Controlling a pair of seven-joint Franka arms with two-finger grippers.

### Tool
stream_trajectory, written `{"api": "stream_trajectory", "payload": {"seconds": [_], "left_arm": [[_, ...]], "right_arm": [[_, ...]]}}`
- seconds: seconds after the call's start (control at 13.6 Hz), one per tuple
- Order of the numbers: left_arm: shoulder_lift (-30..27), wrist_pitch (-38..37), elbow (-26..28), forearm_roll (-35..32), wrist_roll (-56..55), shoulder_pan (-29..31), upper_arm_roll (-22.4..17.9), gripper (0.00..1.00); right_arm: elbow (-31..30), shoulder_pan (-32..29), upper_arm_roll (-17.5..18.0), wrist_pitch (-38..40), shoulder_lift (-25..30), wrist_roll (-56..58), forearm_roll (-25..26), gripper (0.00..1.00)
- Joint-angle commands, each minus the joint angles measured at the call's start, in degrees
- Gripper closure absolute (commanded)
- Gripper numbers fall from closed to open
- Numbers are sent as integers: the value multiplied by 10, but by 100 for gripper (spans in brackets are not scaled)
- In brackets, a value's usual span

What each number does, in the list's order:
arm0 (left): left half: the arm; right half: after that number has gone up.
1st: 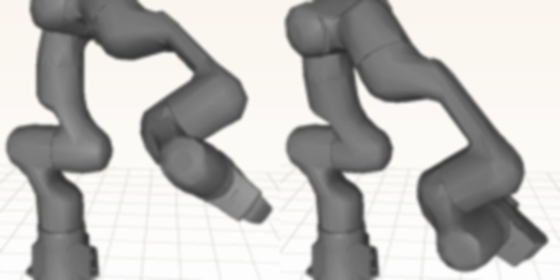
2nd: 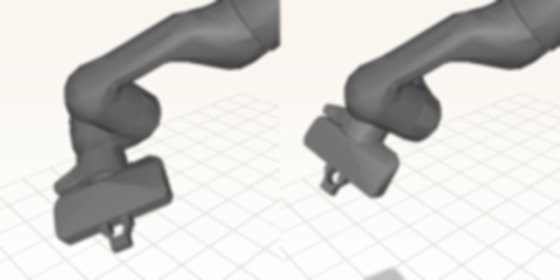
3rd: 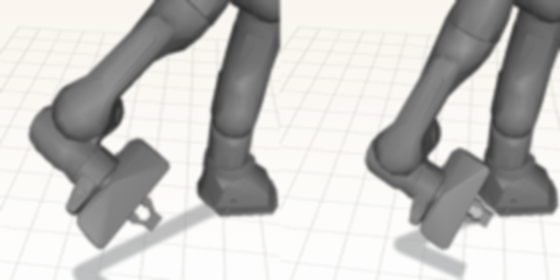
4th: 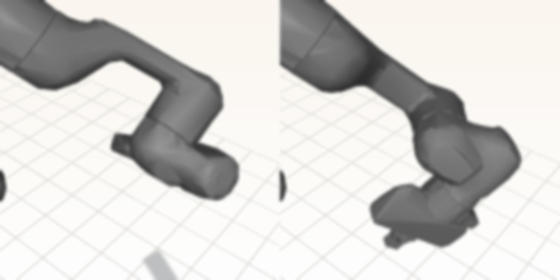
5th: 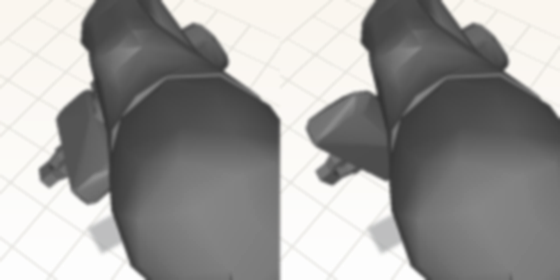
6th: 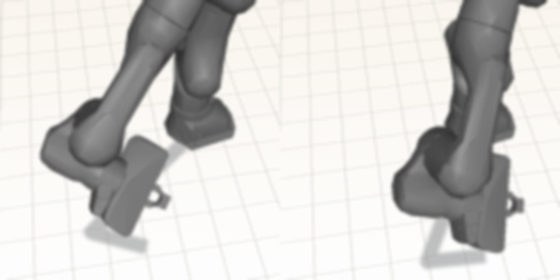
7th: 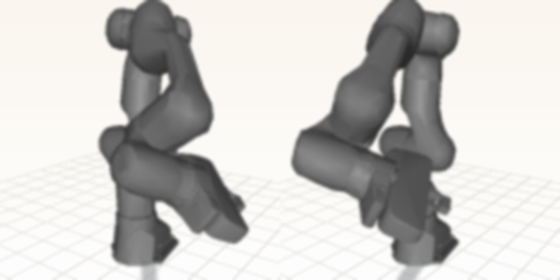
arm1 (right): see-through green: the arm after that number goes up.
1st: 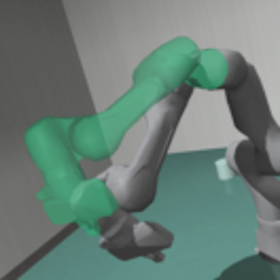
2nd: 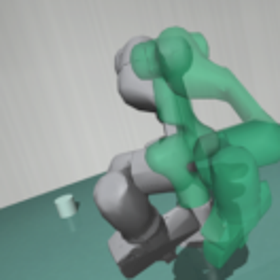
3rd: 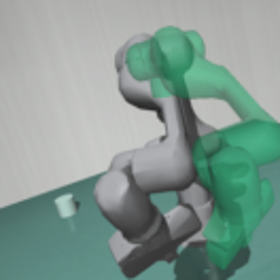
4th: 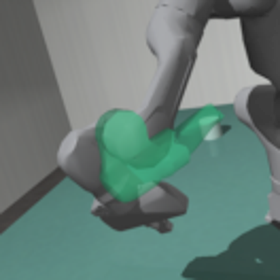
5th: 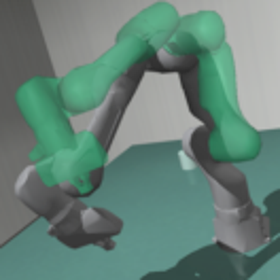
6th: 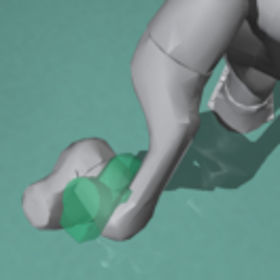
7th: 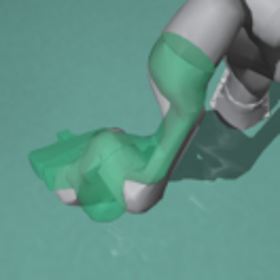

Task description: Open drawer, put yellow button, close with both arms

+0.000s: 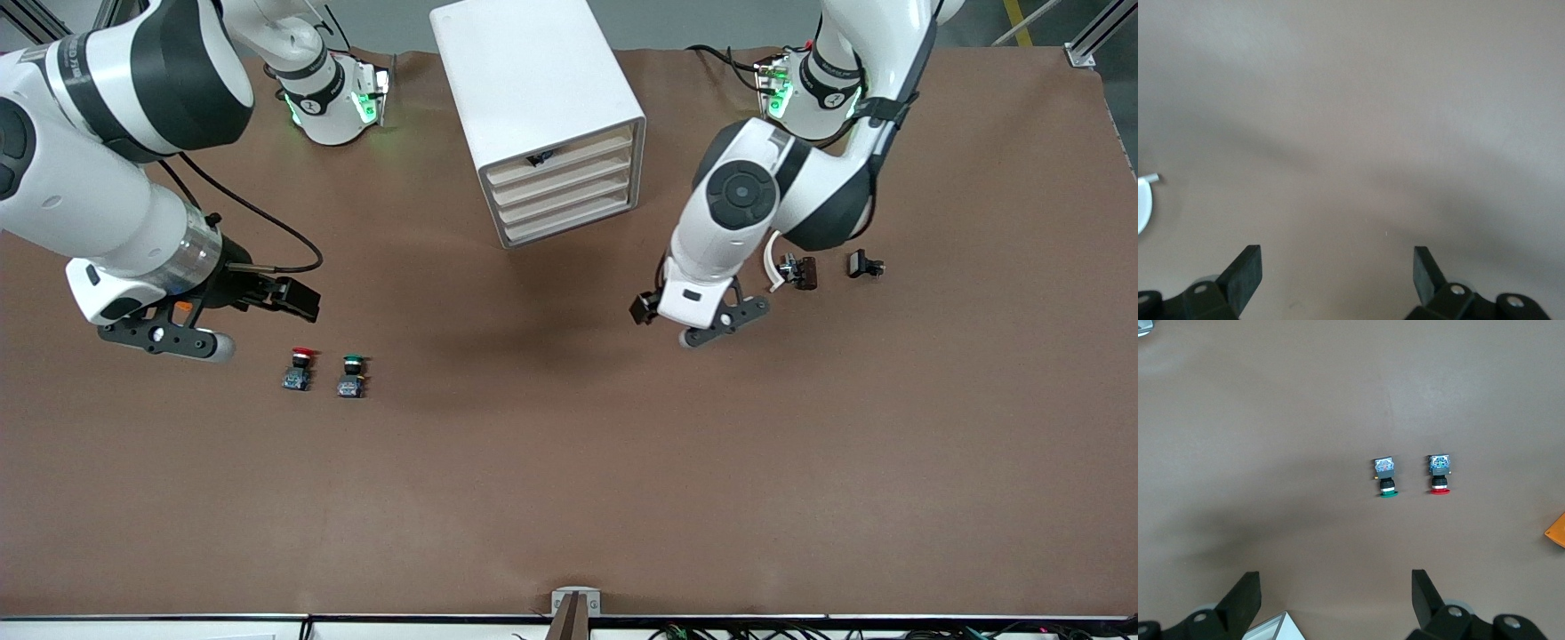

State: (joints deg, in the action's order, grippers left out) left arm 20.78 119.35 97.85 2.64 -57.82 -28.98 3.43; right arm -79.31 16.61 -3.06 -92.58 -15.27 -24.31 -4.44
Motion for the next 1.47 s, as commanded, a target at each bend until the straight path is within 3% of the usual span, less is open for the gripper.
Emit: {"api": "stream_trajectory", "payload": {"seconds": [0.0, 0.37, 0.95, 1.39], "left_arm": [[-15, -7, -11, -28, -1, 31, 8, 0], [-42, -10, -20, -36, 51, 94, 8, 0], [-57, -167, -124, -39, 227, 221, 8, 0], [-84, -257, -163, -63, 280, 262, 6, 0]], "right_arm": [[-1, -9, 8, -2, 2, 5, 5, 0], [-1, -9, 8, -2, 2, 6, 5, 0], [-1, -9, 8, -3, 2, 5, 6, 0], [-1, -29, 8, -3, 2, 45, 6, 0]]}}
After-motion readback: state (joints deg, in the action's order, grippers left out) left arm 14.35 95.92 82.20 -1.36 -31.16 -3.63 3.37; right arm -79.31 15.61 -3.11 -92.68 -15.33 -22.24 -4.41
